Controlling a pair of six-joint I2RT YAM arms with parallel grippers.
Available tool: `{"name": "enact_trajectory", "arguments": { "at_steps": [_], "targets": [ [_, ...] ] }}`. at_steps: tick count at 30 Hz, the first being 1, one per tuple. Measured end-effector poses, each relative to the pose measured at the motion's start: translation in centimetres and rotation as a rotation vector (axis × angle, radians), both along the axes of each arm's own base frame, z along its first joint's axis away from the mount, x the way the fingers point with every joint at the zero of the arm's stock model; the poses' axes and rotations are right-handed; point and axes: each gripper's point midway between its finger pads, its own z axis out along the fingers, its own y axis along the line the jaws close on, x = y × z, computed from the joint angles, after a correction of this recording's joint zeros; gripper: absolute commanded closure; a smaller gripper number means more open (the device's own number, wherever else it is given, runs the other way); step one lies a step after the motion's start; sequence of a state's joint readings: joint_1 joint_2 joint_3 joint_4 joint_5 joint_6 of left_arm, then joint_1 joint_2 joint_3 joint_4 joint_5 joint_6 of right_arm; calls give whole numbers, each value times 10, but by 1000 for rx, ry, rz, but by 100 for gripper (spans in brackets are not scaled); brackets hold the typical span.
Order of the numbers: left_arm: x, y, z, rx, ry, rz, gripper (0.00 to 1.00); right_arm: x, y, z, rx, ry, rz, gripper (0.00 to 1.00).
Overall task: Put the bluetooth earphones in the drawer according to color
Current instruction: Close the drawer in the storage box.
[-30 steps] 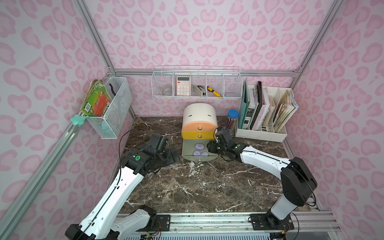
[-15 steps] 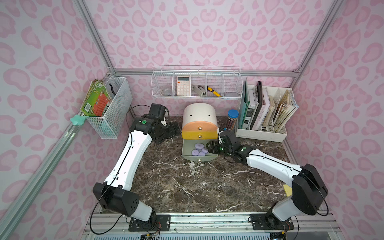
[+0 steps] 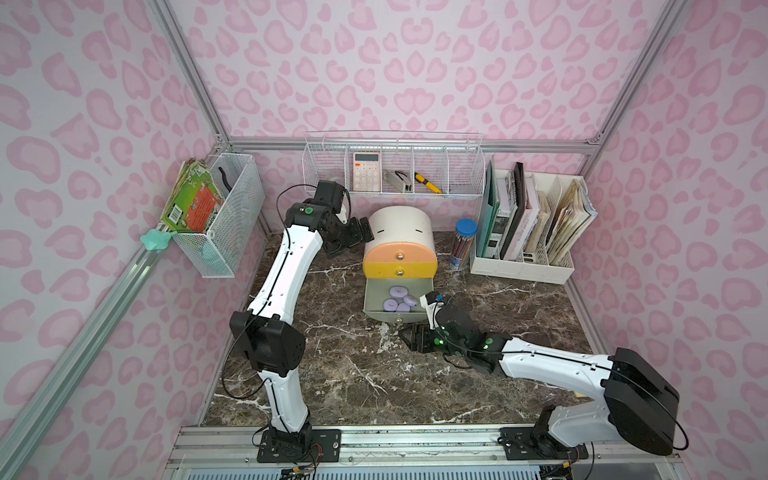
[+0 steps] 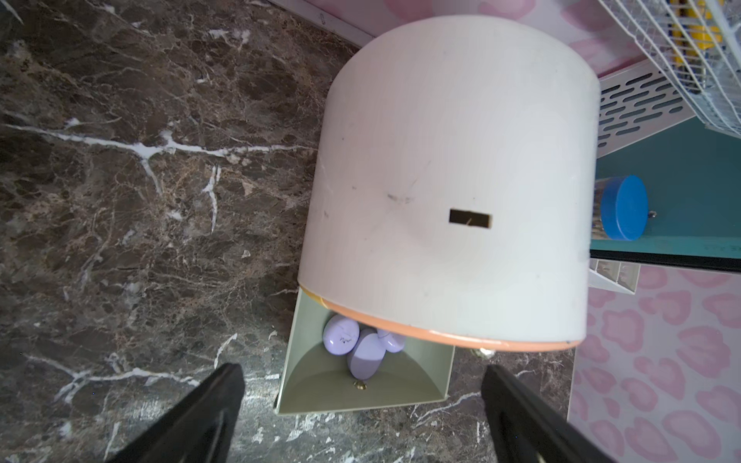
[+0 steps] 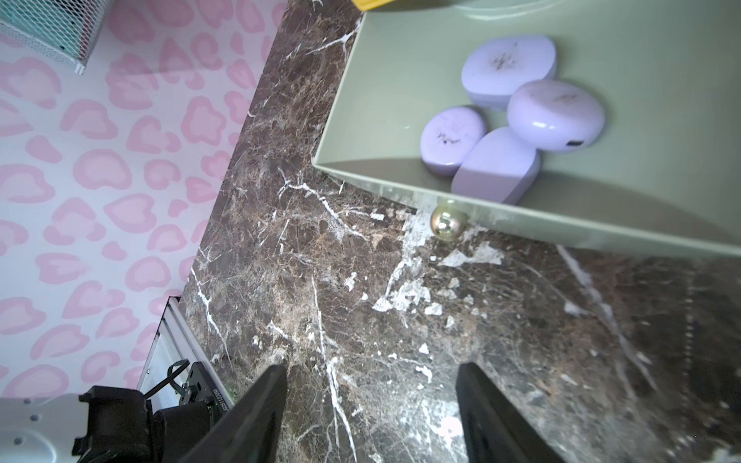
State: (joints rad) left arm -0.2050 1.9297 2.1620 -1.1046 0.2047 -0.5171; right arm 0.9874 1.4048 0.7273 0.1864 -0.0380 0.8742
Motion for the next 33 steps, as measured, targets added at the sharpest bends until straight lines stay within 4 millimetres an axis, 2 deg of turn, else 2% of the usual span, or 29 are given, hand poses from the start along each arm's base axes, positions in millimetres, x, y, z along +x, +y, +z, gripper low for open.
{"name": "enact_trajectory", "arguments": {
  "at_steps": [7, 12, 20, 26, 33],
  "targets": [
    [35, -4, -19, 31, -9, -31, 3, 9, 5, -19, 69, 18, -89, 45],
    [43, -4, -35, 57, 8, -41, 4, 31, -3, -30, 122, 34, -170, 59],
    [44, 2, -54, 76, 38, -25, 5, 67, -16, -36, 203, 44, -265, 71],
    [35, -1, -69, 68, 98, -41, 6, 93, -19, -28, 259, 36, -302, 73],
    [33, -2, -72, 60, 113, -40, 6, 118, -27, -17, 309, -2, -340, 73]
  ]
}}
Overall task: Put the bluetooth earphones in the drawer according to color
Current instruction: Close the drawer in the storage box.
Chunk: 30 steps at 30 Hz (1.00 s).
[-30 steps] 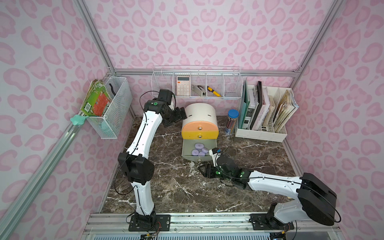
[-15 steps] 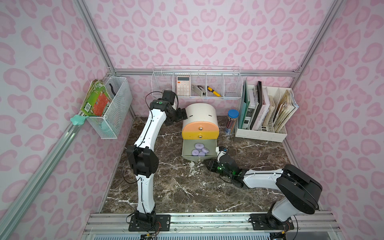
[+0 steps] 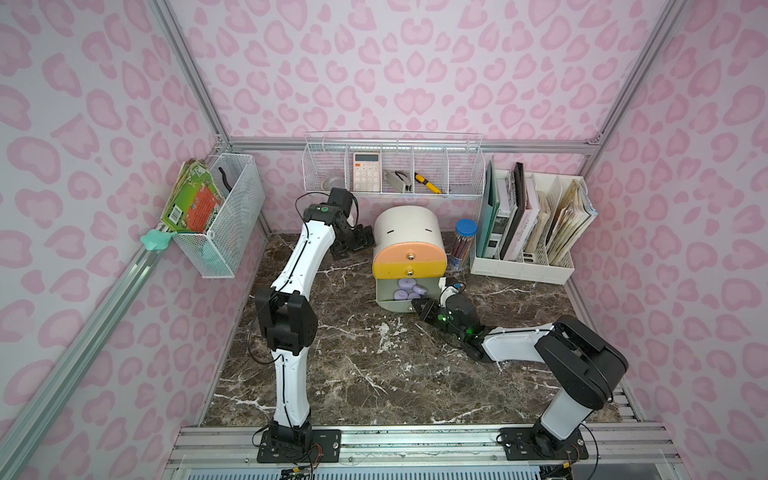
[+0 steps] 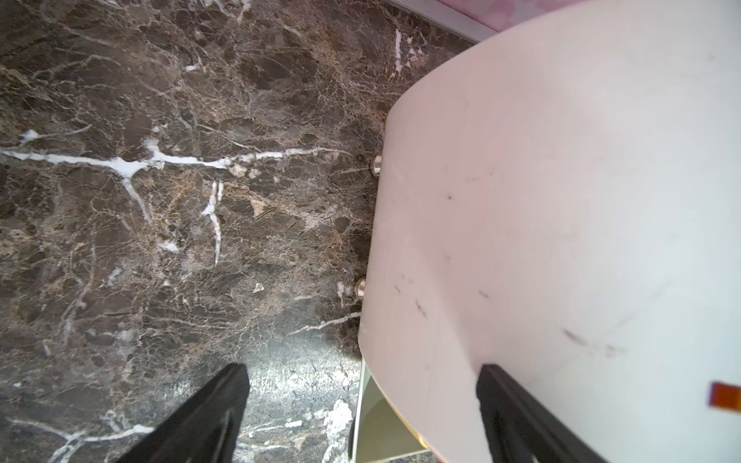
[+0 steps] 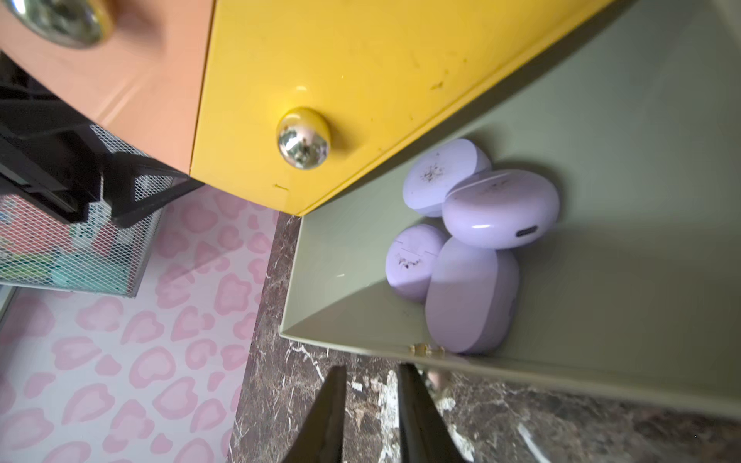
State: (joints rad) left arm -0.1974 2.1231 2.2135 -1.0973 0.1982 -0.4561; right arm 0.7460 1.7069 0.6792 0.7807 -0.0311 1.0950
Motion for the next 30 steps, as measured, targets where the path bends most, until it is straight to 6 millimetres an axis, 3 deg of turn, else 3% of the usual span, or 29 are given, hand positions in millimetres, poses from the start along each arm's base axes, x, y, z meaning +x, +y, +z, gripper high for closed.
{"name": "enact_trajectory", "arguments": {
  "at_steps": [6, 11, 13, 18, 23, 26, 30],
  "targets": [
    [-3, -2, 1, -14, 8, -2, 6, 8, -7, 16, 38, -32, -7, 74],
    [-7, -6, 11, -36, -5, -14, 6, -24, -9, 34, 65, -63, 29, 73],
    [-8, -9, 18, -52, -20, -22, 6, -36, -12, 30, 60, -54, 37, 73],
    [-2, -15, 30, -89, -66, -26, 6, -43, -29, -1, 32, 22, -6, 73],
    [19, -19, 24, -108, -94, -9, 6, -27, -35, -23, 41, 69, -55, 73],
    [32, -18, 14, -106, -94, 6, 6, -12, -31, -27, 76, 77, -68, 73],
    [36, -16, 2, -91, -75, 15, 6, 8, -22, -28, 135, 76, -75, 73]
  ]
}}
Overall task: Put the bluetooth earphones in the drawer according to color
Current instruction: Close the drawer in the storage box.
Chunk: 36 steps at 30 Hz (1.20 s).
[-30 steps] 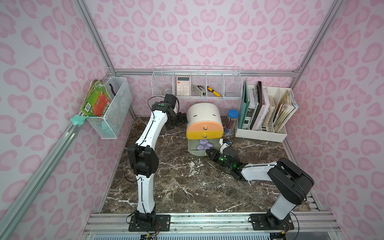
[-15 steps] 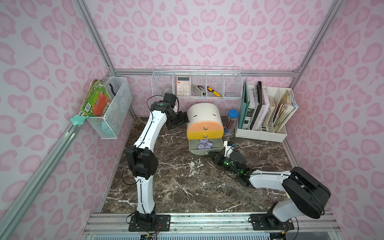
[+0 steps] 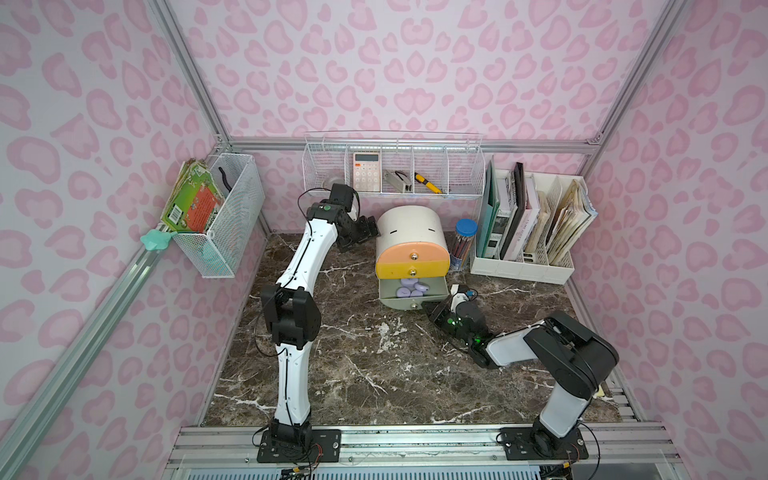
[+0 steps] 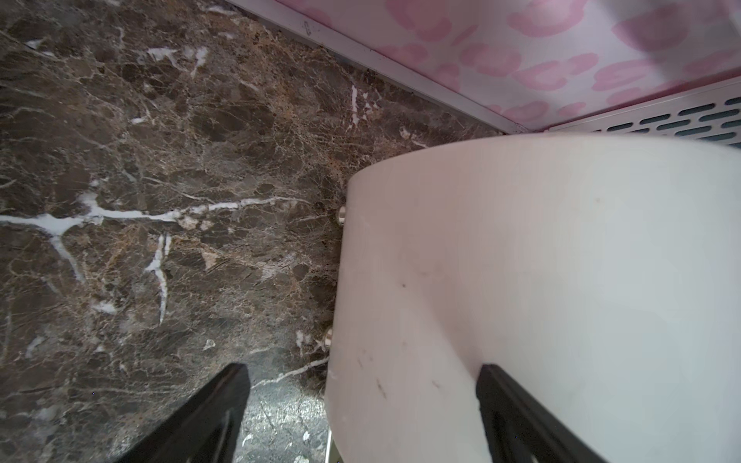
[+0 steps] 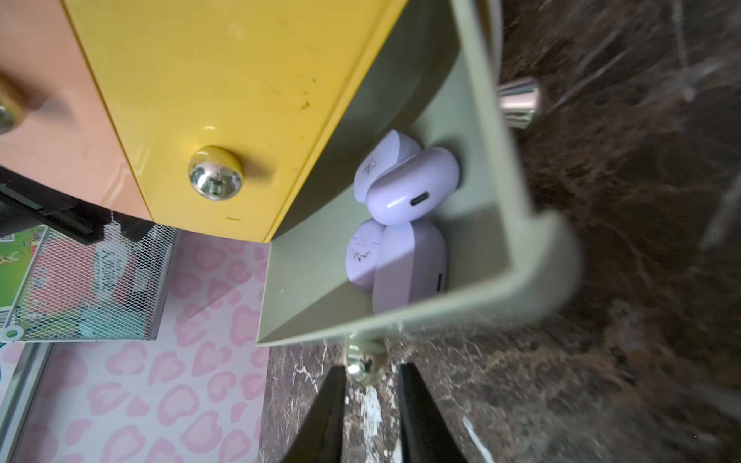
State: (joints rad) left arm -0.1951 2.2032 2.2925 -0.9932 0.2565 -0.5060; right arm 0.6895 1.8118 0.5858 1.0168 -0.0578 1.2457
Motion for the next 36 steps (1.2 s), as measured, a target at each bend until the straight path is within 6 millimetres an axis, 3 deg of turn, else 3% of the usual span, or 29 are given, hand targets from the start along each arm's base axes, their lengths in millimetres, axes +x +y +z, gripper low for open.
{"name": "enact_trajectory", "arguments": {
  "at_steps": [6, 18, 28, 33, 36],
  "targets": [
    [-5, 1, -13, 5, 39, 6, 6, 23, 10, -2, 87, -4, -17, 74],
    [-15, 0, -7, -7, 44, 1, 6, 60, 8, -3, 172, -24, -85, 75],
    [-19, 0, -8, -11, 55, 2, 7, 83, 12, 19, 202, -79, -119, 76],
    [-22, -2, -2, -18, 49, -5, 6, 83, 10, 6, 181, -53, -125, 76],
    [-23, -3, 4, -21, 37, -6, 6, 74, 7, 11, 173, -54, -130, 76]
  ]
}}
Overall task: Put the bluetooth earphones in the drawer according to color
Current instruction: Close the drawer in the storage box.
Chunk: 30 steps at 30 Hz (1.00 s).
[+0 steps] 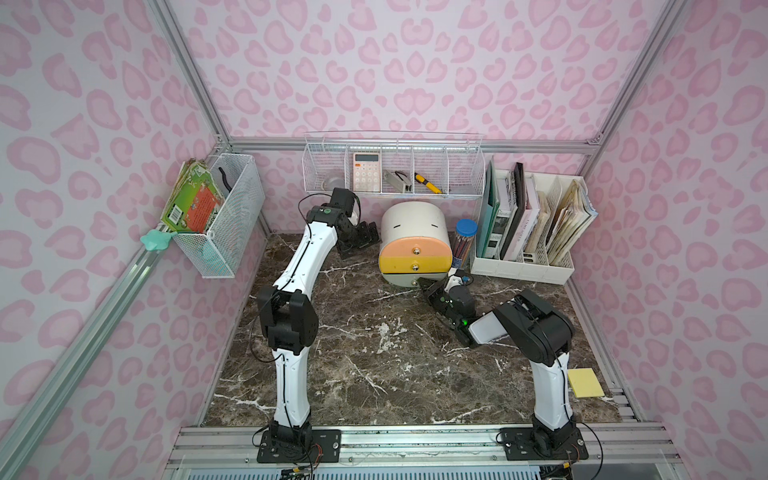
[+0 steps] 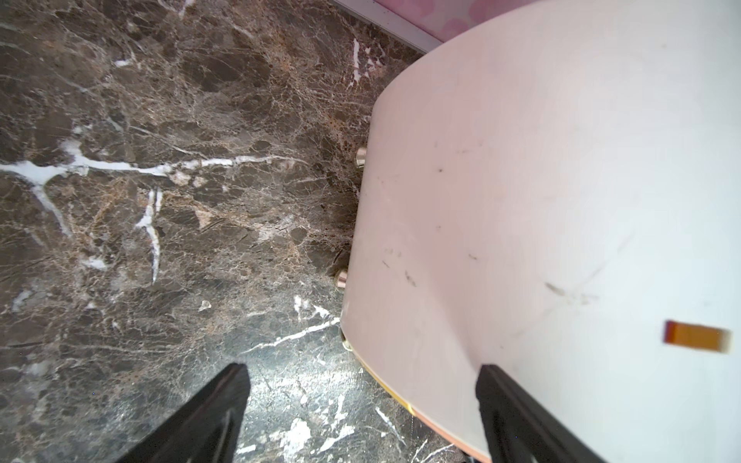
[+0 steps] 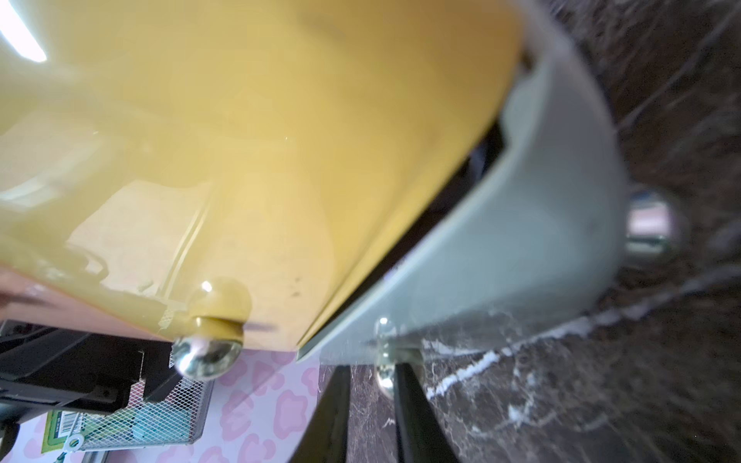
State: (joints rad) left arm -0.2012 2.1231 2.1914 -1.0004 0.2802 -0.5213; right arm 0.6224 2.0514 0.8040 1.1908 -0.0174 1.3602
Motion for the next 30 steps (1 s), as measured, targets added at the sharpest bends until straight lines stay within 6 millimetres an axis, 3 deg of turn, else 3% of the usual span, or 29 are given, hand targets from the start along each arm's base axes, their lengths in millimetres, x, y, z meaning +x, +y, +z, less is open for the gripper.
{"name": "enact_trajectory", "arguments": {
  "at_steps": [4, 6, 20, 30],
  "targets": [
    [-1, 1, 5, -6, -8, 3, 7, -7, -1, 21, 0, -43, -6, 76],
    [-1, 3, 7, -11, -8, 10, 7, -6, -4, 22, -8, -44, -15, 76],
    [-1, 8, 10, -28, -4, 35, 6, 16, -13, -26, -73, 55, -45, 77],
    [-3, 12, 10, -25, 5, 41, 6, 25, -10, -3, -42, 15, -24, 78]
  ]
}}
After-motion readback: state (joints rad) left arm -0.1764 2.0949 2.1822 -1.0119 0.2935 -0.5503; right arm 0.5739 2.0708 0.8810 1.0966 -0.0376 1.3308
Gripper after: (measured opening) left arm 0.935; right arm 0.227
